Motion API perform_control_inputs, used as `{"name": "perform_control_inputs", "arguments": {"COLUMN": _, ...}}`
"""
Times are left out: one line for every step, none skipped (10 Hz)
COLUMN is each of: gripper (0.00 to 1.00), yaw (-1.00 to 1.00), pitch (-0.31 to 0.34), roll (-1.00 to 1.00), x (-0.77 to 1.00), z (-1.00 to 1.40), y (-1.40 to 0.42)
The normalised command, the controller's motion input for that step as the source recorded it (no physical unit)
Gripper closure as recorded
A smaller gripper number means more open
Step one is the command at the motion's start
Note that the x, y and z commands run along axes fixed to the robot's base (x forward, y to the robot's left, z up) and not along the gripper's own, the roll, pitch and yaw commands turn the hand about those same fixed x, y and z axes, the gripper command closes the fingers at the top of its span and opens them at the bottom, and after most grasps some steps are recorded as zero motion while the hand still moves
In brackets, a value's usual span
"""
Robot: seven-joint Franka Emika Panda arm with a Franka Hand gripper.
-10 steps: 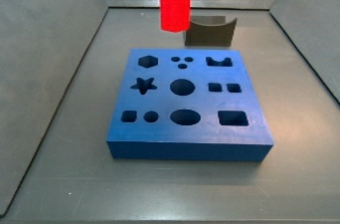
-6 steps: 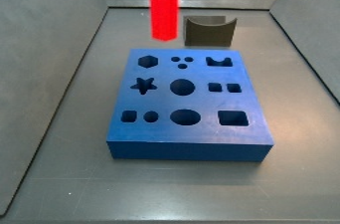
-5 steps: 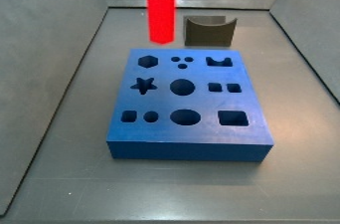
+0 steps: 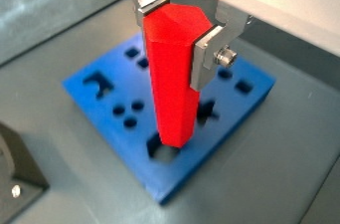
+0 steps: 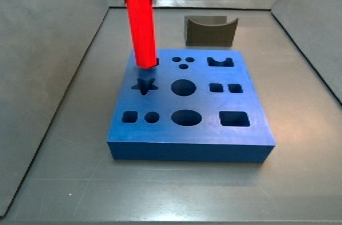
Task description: Insert the hexagon object.
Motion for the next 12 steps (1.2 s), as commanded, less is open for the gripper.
{"name": "perform_control_inputs", "arguments": {"gripper": 1.0, "yaw": 0.0, "pitch": -0.061, "roll": -0.11, "x": 0.0, "z": -0.35, "y": 0.39}}
{"name": "perform_control_inputs", "arguments": {"gripper": 1.0, "yaw": 0.0, "pitch": -0.001, "roll": -0.05, "x": 0.0, "z": -0.24, "y": 0.13}}
{"name": "perform_control_inputs", "arguments": {"gripper": 1.0, "yaw": 0.0, "pitch": -0.054, "roll": -0.11, "x": 0.0, "z": -0.09, "y": 0.04}}
{"name": "perform_control_inputs", "arguments": {"gripper": 1.0, "yaw": 0.0, "pitch": -0.056, "roll": -0.1, "x": 0.02, "z": -0.21, "y": 0.16}}
{"name": "perform_control_inputs", "arguments": {"gripper": 1.0, "yaw": 0.0, "pitch": 0.0, "roll": 0.0, "x": 0.13, "z": -0.47, "y": 0.21}}
{"name": "perform_control_inputs", "arguments": {"gripper": 1.0, "yaw": -0.03, "pitch": 0.0, "roll": -0.04, "x": 0.11, "z": -0.59, "y": 0.22}}
{"name": "perform_control_inputs", "arguments": {"gripper": 1.0, "yaw": -0.09, "pitch": -0.061, "roll": -0.05, "x": 0.0, "z": -0.75, "y": 0.06}}
{"name": "perform_control_inputs", "arguments": {"gripper": 1.0, "yaw": -0.06, "pitch": -0.131, "roll": 0.0, "x": -0.15, "z": -1.0, "y": 0.0}}
{"name": "perform_control_inputs", "arguments": {"gripper": 1.0, "yaw": -0.09, "pitch": -0.071, "roll": 0.0, "x": -0.23, "z": -1.0, "y": 0.0}}
{"name": "perform_control_inputs", "arguments": {"gripper": 1.0, "yaw": -0.09, "pitch": -0.041, "roll": 0.0, "x": -0.19, "z": -1.0, "y": 0.0}}
{"name": "perform_control_inputs", "arguments": {"gripper": 1.0, "yaw": -0.09, "pitch": -0.036, "roll": 0.02, "x": -0.07, "z": -1.0, "y": 0.0}}
{"name": "perform_control_inputs", "arguments": {"gripper": 1.0, "yaw": -0.02, "pitch": -0.213, "roll": -0.05, "x": 0.0, "z": -0.45, "y": 0.0}}
